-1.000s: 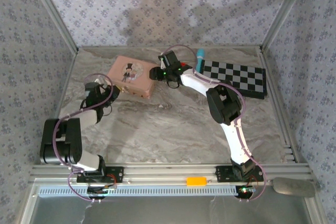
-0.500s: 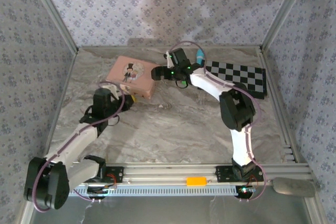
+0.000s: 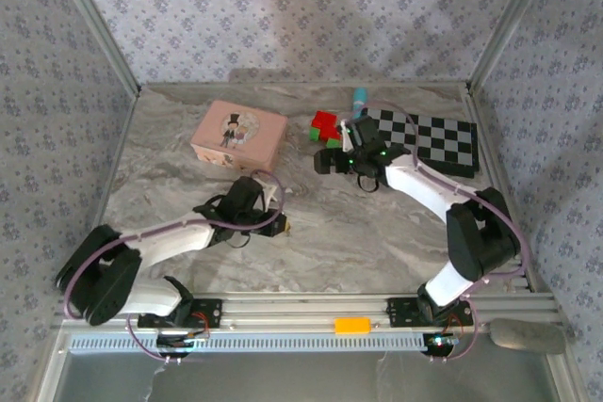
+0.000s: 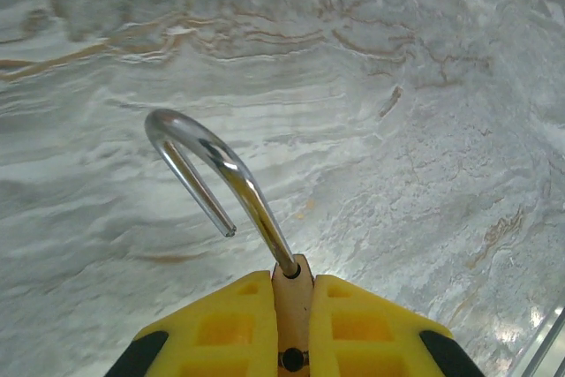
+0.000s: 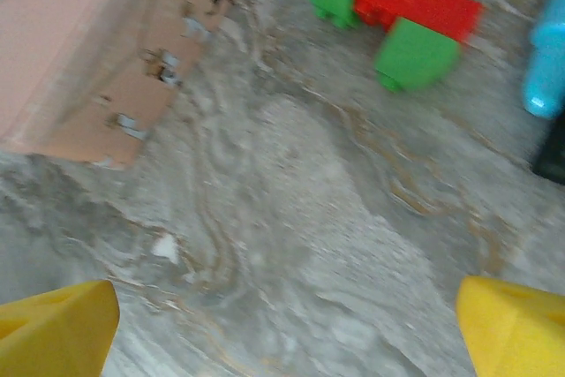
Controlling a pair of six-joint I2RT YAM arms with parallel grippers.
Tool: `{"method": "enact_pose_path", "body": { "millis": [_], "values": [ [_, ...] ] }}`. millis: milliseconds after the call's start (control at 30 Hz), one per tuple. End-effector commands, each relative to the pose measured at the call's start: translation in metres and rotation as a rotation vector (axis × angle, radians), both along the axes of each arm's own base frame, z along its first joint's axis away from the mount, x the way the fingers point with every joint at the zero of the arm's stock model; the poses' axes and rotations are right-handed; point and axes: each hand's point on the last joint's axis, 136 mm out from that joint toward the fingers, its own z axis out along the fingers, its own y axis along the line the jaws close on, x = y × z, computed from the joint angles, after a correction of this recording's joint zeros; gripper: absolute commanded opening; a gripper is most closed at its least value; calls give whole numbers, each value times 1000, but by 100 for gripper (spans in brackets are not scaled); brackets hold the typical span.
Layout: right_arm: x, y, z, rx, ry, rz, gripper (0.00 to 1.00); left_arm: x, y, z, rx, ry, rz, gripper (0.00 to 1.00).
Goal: Unlock a padlock with a key
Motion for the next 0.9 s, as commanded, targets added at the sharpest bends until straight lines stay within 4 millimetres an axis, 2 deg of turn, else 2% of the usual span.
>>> {"method": "enact_pose_path", "body": {
  "millis": [0, 200, 300, 367, 467, 533, 600, 700, 867],
  "values": [
    [3, -20, 7, -6, -39, -66, 99, 8, -25, 14, -32, -42, -82, 0],
    [1, -35, 2, 0, -39, -102, 99, 12, -28, -11, 34, 18, -80, 2],
    [3, -44, 1, 1, -43, -126, 99, 15, -26, -22, 77, 41, -67, 17],
    [5, -50, 0, -3, -42, -143, 99, 18, -24, -25, 101, 47, -54, 22],
    [8, -63, -2, -14, -42, -171, 99, 23, -19, -24, 125, 32, -25, 33],
    [11, -76, -4, -29, -46, -198, 99, 28, -12, -18, 139, 13, 9, 45],
    [13, -92, -6, -53, -52, -231, 99, 38, 1, -10, 160, -10, 69, 56],
    [19, -122, -9, -96, -63, -294, 100, 55, 30, 12, 175, -54, 173, 63],
    [25, -182, -16, -161, -94, -428, 99, 94, 103, 63, 217, -200, 427, 72]
  ]
}}
